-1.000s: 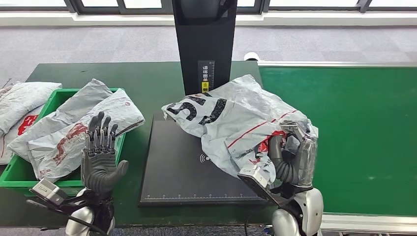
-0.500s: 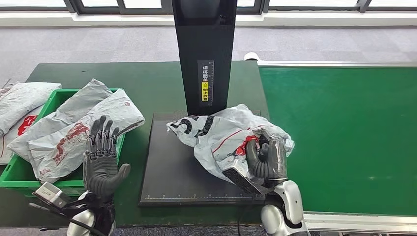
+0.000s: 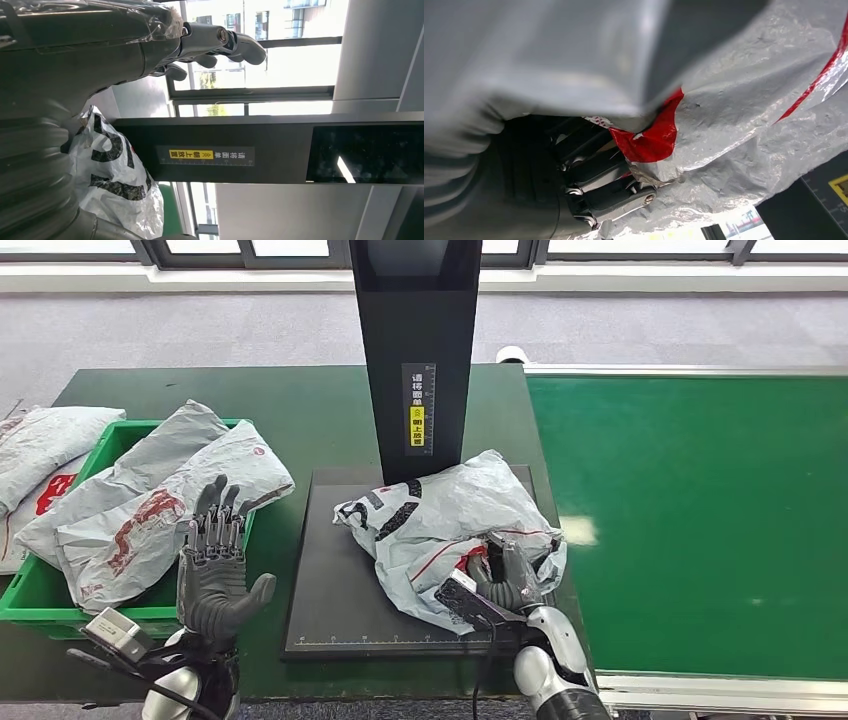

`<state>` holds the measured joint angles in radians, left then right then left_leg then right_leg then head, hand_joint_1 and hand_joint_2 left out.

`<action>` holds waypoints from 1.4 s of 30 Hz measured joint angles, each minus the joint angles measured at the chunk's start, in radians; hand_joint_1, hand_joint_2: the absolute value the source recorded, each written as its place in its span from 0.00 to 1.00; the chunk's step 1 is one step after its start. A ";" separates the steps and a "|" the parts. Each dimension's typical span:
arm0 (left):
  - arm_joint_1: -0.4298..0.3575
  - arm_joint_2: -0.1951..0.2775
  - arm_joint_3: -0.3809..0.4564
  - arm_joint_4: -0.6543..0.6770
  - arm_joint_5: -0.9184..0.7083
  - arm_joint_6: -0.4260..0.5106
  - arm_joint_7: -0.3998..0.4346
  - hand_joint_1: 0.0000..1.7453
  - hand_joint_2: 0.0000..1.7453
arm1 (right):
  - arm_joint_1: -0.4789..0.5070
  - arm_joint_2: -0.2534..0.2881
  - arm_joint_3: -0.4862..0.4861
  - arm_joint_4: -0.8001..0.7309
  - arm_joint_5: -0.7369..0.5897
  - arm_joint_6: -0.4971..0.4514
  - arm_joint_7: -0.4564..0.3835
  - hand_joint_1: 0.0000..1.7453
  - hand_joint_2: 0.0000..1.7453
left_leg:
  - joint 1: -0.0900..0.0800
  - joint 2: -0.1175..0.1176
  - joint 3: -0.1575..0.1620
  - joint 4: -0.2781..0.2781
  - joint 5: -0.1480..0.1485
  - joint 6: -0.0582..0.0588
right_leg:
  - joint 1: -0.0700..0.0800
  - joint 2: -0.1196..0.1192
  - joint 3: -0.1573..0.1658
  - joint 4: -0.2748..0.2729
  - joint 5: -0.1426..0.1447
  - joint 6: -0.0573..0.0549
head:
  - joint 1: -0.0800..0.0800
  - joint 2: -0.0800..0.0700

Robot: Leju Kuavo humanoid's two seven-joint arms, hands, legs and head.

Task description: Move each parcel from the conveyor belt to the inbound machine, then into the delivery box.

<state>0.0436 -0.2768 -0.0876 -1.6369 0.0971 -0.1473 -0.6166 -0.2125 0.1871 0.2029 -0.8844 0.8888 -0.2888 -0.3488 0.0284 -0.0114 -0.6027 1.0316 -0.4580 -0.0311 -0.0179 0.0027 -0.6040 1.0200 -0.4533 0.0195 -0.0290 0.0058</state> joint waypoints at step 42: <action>0.010 0.008 -0.001 -0.001 -0.021 0.059 0.000 0.00 1.00 | 0.122 -0.006 -0.003 -0.315 -0.009 -0.280 -0.136 0.00 0.00 | 0.000 0.000 0.000 0.000 0.000 -0.001 | 0.000 0.001 0.000 0.000 0.000 0.000 | 0.000 0.000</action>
<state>0.0540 -0.2683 -0.0885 -1.6380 0.0756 -0.0881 -0.6168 -0.0907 0.1813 0.1999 -1.1989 0.8797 -0.5684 -0.4849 0.0284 -0.0112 -0.6027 1.0316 -0.4581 -0.0318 -0.0180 0.0036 -0.6044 1.0200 -0.4532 0.0194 -0.0290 0.0057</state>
